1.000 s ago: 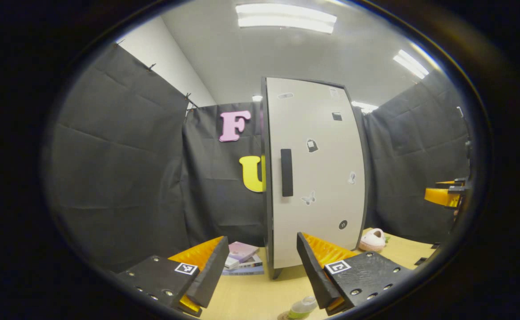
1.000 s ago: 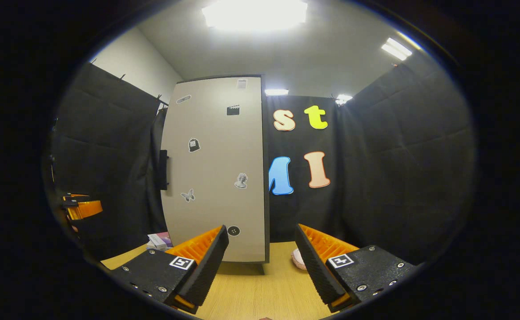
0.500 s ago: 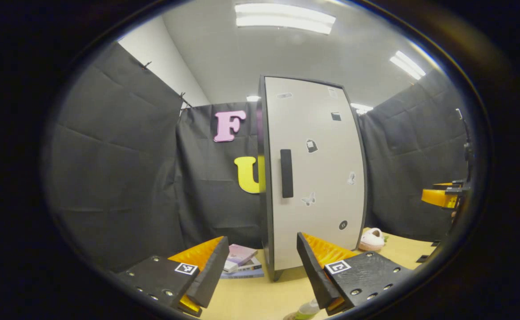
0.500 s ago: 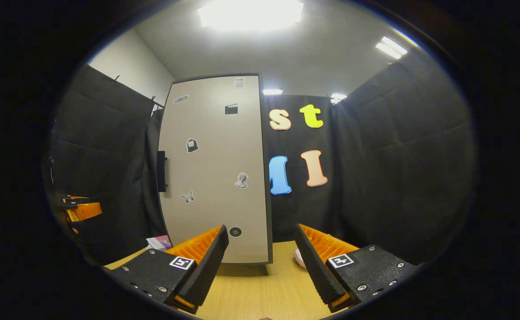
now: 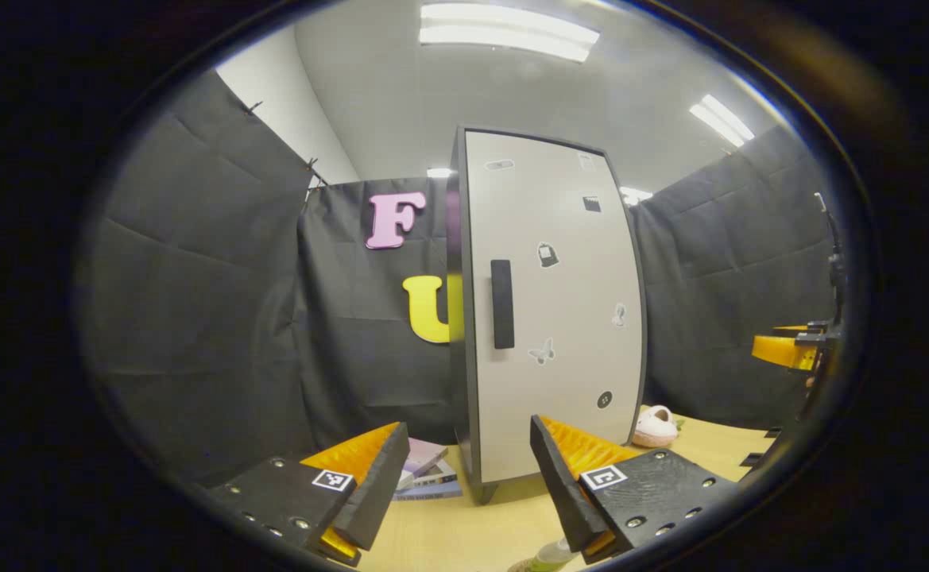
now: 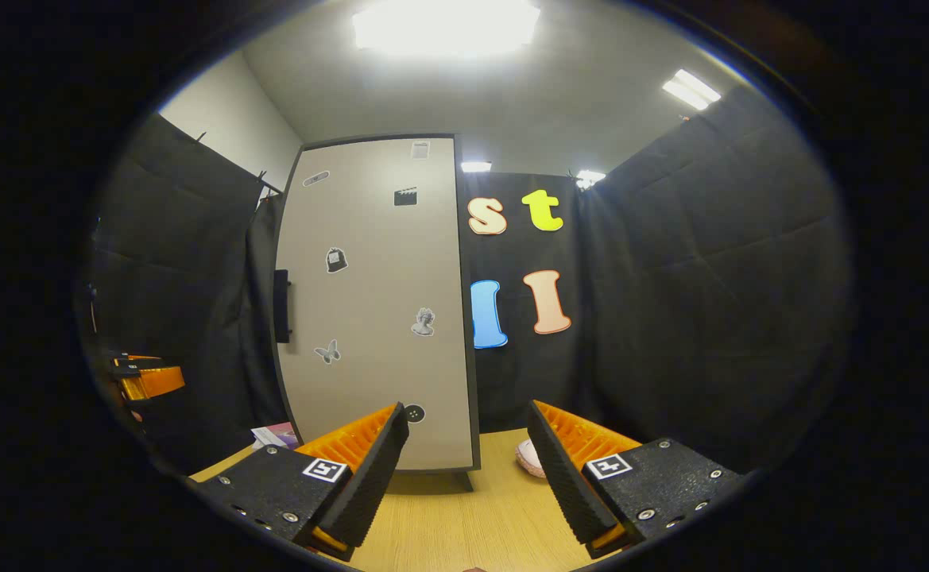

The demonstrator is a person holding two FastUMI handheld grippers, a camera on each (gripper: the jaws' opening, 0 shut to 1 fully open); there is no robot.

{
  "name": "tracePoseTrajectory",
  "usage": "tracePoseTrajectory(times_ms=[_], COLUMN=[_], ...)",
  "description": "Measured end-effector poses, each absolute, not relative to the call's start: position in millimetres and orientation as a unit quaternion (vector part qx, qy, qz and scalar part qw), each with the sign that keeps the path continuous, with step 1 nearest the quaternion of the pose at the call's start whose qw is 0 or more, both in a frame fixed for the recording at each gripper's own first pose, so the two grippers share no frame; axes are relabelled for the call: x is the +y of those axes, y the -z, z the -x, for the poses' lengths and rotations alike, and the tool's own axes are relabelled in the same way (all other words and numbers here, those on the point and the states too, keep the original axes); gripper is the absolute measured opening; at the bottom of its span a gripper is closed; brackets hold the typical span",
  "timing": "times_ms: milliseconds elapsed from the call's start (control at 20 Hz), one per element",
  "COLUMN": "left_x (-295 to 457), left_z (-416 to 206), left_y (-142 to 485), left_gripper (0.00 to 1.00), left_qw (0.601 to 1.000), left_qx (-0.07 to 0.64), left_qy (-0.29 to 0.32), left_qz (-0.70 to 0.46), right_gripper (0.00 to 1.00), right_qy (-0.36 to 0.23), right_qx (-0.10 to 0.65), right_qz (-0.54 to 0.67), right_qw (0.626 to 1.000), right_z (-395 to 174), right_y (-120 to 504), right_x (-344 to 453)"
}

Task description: Open the cabinet door with the right hand, grasp the bottle in the cabinet with the left hand and place it on the coaster, then close the cabinet door with the right hand.

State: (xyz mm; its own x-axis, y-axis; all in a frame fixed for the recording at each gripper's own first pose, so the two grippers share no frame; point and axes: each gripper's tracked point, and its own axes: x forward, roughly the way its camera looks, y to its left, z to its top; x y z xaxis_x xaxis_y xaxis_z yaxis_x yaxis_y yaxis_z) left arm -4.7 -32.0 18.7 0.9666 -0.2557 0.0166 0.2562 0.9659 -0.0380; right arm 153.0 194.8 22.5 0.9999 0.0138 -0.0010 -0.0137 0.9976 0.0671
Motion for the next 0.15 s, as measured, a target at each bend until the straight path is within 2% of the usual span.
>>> tracePoseTrajectory(times_ms=[50,100,150], left_x=[-33.0,-33.5,-34.0], left_z=[4.4,4.0,3.7], left_y=[-17.0,-16.8,-16.0], left_gripper=[0.91,0.88,0.91], left_qw=[0.991,0.991,0.992], left_qx=[-0.006,-0.006,-0.005], left_qy=[0.129,0.129,0.128], left_qz=[0.020,0.021,0.021], right_gripper=[0.93,0.93,0.93], right_qy=[-0.007,-0.007,-0.007], right_qx=[0.001,0.001,0.001], right_qz=[-0.033,-0.032,-0.030], right_qw=[0.999,0.999,1.000], right_z=[-153.0,-153.0,-152.6], right_y=[-22.9,-23.0,-23.4], right_x=[194.3,194.4,195.2])
